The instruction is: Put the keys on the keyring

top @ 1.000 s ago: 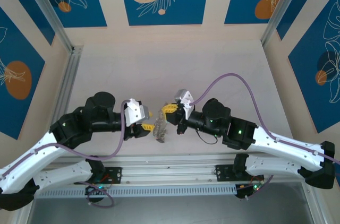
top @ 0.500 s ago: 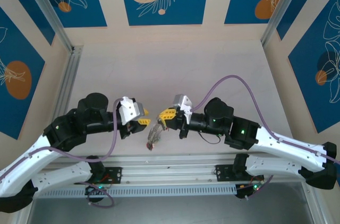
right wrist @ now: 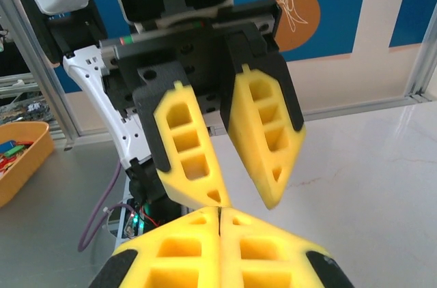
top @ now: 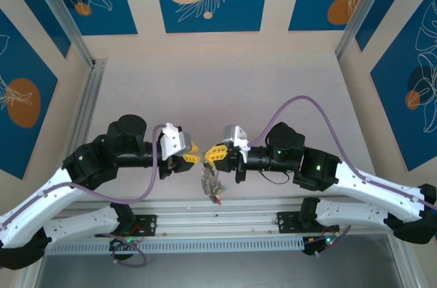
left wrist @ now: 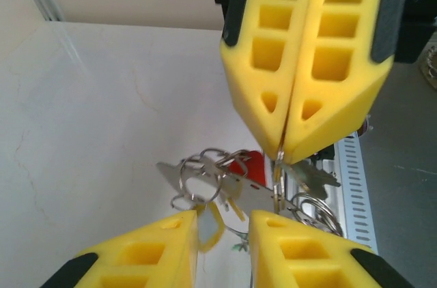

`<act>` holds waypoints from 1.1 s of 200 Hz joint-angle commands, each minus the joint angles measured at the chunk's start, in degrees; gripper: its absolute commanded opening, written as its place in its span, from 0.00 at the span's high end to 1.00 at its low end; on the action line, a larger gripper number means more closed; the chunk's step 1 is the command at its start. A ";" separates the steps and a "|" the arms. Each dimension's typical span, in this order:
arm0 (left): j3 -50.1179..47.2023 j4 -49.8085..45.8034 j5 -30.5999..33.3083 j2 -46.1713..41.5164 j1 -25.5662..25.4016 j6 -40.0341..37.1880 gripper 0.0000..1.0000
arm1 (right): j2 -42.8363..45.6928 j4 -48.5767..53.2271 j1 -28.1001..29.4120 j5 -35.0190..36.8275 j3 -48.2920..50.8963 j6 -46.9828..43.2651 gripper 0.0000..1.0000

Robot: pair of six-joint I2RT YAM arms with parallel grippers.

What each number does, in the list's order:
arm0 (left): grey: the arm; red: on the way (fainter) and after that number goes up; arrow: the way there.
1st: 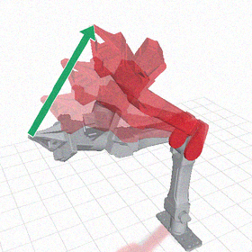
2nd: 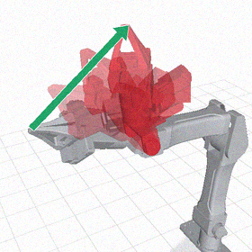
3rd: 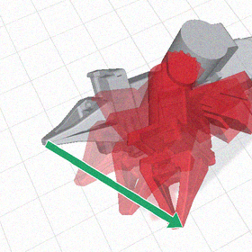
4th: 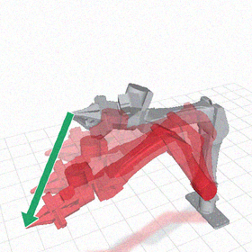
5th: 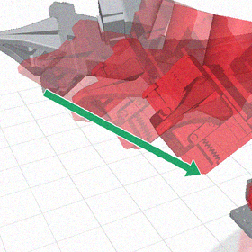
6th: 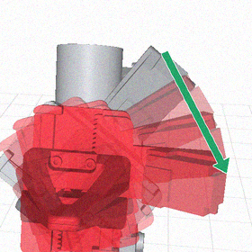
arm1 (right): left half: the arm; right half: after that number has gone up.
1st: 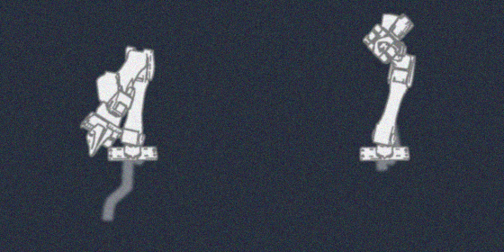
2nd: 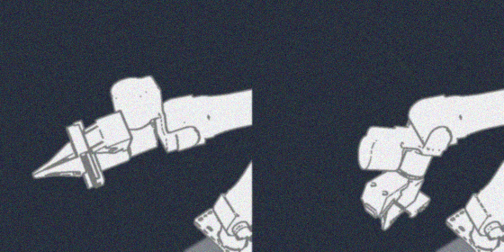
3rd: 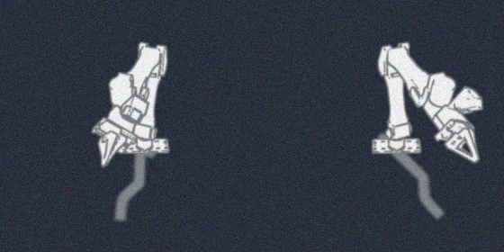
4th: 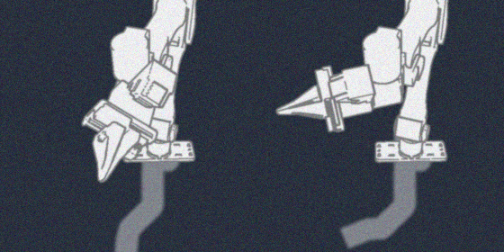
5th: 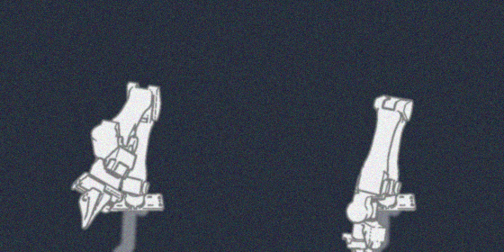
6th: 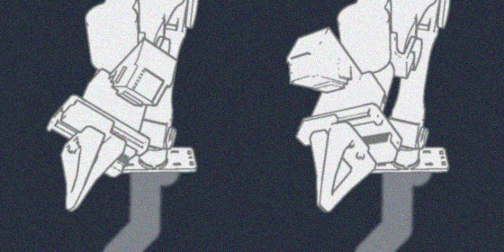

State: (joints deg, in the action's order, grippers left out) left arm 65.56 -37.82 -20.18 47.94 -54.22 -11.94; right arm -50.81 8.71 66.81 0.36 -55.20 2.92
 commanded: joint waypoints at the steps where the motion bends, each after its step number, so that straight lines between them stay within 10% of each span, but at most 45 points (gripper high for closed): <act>1: 2.69 -0.86 -2.55 -1.84 0.25 0.01 0.74 | 0.88 -2.19 -0.27 -0.90 -2.64 -1.06 1.00; 220: 0.71 2.49 -4.81 1.01 0.15 0.73 0.76 | -0.43 -8.82 -2.13 -2.77 -1.23 1.30 1.00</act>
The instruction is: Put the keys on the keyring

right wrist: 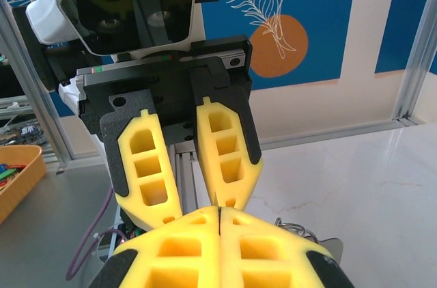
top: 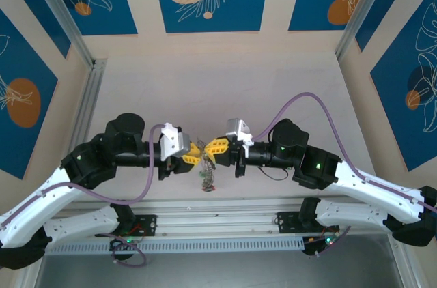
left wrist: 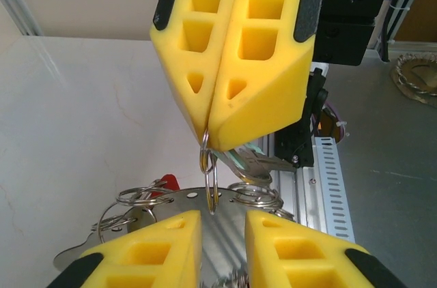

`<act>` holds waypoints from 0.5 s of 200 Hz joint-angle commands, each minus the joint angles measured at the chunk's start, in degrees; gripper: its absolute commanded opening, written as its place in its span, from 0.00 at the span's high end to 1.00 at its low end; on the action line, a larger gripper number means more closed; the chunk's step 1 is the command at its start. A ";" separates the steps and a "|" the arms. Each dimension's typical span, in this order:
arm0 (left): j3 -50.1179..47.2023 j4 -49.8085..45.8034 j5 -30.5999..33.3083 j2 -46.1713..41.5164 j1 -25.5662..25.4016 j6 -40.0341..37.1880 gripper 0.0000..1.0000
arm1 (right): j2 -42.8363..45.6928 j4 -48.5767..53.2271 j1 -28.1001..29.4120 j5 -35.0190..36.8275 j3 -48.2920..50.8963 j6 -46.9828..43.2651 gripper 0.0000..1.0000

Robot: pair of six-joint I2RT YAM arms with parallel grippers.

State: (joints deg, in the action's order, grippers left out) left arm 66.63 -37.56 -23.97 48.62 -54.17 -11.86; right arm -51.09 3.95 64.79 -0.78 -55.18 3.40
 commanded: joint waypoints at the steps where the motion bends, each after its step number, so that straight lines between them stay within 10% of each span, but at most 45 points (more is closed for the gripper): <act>1: -0.32 2.23 -1.06 0.33 0.11 0.63 0.76 | -0.10 -4.09 -0.11 -1.66 -1.29 0.82 1.00; 100: 0.53 2.10 -1.34 1.14 0.08 0.11 1.00 | 0.11 -4.09 -0.16 -1.91 -1.09 0.78 1.00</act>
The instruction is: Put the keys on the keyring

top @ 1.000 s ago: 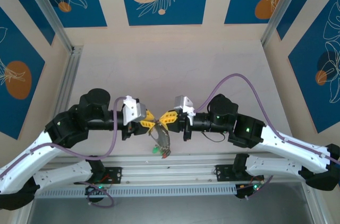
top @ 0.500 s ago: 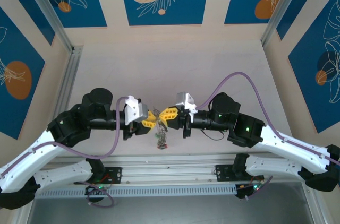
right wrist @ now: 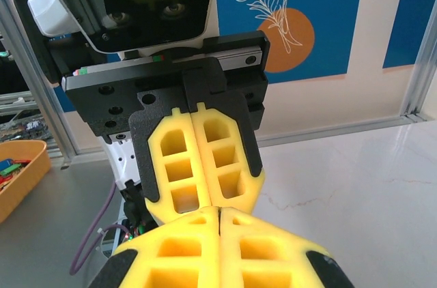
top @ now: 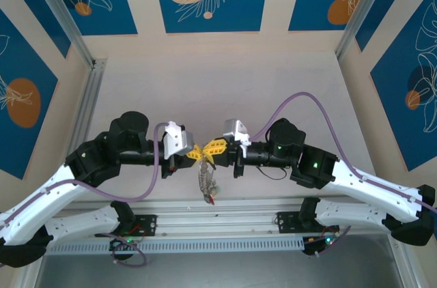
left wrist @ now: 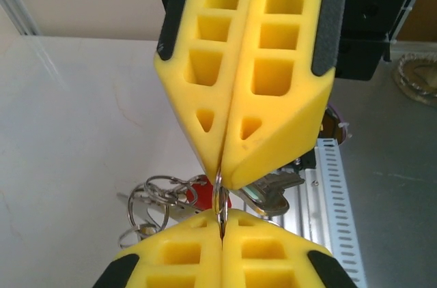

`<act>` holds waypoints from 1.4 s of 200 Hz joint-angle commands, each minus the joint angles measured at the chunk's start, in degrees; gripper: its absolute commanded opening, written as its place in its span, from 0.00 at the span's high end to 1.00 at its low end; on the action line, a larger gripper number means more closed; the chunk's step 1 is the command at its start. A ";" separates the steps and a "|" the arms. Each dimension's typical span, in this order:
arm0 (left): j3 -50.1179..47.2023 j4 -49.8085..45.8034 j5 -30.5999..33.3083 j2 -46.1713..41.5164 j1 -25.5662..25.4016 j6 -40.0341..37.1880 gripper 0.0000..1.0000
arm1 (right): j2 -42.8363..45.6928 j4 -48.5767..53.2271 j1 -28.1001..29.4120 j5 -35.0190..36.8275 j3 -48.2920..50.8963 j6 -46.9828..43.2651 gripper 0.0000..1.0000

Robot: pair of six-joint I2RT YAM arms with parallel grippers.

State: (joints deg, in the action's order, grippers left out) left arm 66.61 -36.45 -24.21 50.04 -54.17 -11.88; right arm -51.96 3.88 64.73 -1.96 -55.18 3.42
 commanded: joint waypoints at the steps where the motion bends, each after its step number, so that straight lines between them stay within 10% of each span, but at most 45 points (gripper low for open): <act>1: 0.55 1.01 -1.11 -0.29 0.05 0.16 1.00 | 0.99 -4.04 -0.11 -0.75 -1.08 0.78 1.00; 280: 2.74 4.64 9.55 -0.35 0.05 0.05 1.00 | 0.30 2.08 -8.70 -0.56 0.50 12.95 1.00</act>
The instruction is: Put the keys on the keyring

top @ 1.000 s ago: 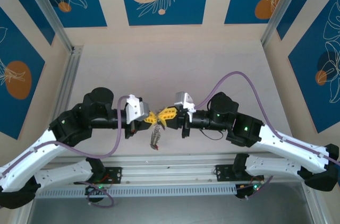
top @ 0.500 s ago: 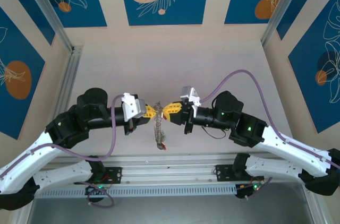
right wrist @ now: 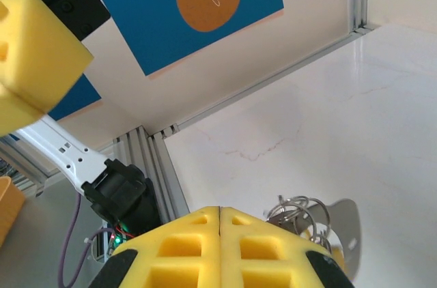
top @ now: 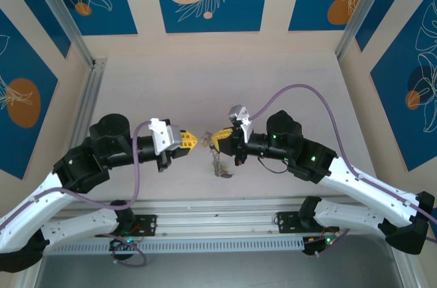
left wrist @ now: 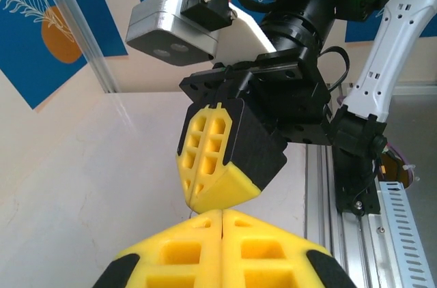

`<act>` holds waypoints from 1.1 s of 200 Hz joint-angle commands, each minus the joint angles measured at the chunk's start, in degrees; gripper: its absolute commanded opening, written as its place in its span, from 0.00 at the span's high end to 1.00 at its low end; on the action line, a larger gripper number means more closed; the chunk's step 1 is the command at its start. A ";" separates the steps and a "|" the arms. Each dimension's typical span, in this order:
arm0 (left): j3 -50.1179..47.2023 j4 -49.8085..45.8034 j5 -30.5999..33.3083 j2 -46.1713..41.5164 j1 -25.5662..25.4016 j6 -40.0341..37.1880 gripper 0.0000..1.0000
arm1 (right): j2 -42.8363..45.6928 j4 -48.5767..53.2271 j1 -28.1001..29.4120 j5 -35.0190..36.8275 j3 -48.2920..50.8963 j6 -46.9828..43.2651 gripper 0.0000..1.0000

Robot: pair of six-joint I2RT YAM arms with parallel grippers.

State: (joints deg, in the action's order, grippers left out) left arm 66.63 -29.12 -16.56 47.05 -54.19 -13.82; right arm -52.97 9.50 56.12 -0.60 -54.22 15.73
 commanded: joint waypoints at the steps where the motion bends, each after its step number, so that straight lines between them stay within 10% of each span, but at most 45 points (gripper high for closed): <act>1: 2.80 -2.86 2.06 2.80 0.06 2.02 1.00 | 1.30 -3.57 -0.06 -1.93 -0.46 0.64 1.00; 42: 3.68 -7.75 4.73 5.08 0.05 4.02 0.71 | 3.04 -7.46 -0.05 -5.49 0.82 -0.82 1.00; 220: 2.87 -8.36 -3.51 7.49 0.05 1.11 0.70 | 1.98 -7.71 1.60 -8.64 -1.46 -3.35 1.00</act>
State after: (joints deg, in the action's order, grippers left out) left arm 68.97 -37.19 -18.46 54.11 -54.19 -11.09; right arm -51.55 5.21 57.21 -7.99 -53.47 13.47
